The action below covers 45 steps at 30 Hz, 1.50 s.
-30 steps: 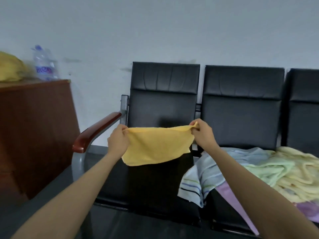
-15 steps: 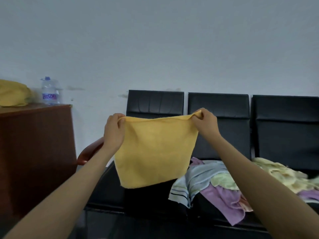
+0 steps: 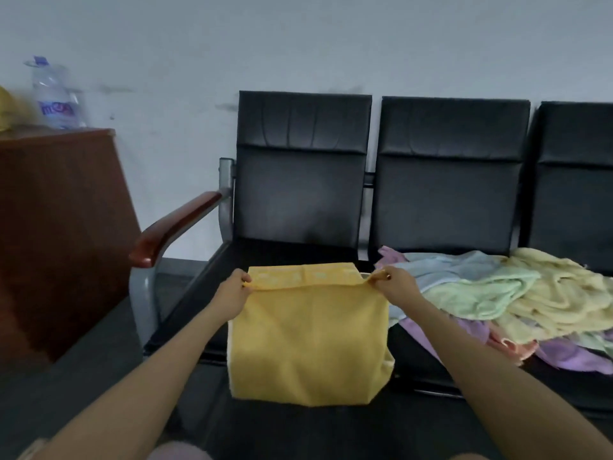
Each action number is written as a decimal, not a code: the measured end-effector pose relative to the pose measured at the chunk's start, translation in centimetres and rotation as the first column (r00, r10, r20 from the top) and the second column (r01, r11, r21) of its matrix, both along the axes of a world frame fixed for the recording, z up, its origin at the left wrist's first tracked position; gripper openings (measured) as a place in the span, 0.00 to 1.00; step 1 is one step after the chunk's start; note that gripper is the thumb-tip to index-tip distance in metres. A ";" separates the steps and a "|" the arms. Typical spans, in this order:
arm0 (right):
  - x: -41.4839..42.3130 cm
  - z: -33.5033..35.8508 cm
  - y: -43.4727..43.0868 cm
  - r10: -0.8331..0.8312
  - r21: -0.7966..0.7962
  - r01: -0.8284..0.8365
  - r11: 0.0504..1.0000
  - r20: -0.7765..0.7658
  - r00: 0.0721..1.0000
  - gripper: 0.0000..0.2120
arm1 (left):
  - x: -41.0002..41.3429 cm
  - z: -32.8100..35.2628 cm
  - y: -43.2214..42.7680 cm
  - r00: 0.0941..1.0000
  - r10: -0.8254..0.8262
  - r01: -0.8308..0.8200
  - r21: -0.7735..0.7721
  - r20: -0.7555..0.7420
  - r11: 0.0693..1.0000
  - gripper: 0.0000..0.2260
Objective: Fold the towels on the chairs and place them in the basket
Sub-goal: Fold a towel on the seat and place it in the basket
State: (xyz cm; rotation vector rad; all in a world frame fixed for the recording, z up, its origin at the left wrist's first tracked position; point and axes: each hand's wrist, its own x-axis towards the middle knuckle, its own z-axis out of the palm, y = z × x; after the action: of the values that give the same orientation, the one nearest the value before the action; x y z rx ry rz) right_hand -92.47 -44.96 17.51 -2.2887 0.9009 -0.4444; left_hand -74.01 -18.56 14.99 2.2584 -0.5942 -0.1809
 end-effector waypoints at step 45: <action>16.5 -3.8 -8.5 0.377 -0.344 -0.461 0.818 -0.285 0.881 0.09 | 15.0 -7.5 -7.5 0.987 -0.158 0.132 0.625 -0.014 0.769 0.10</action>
State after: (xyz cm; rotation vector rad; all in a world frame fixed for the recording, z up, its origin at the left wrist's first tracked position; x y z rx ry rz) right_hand -75.95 -53.51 13.75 -2.8625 0.3794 -0.2079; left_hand -59.00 -26.07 7.50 2.8642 -0.8241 -0.4739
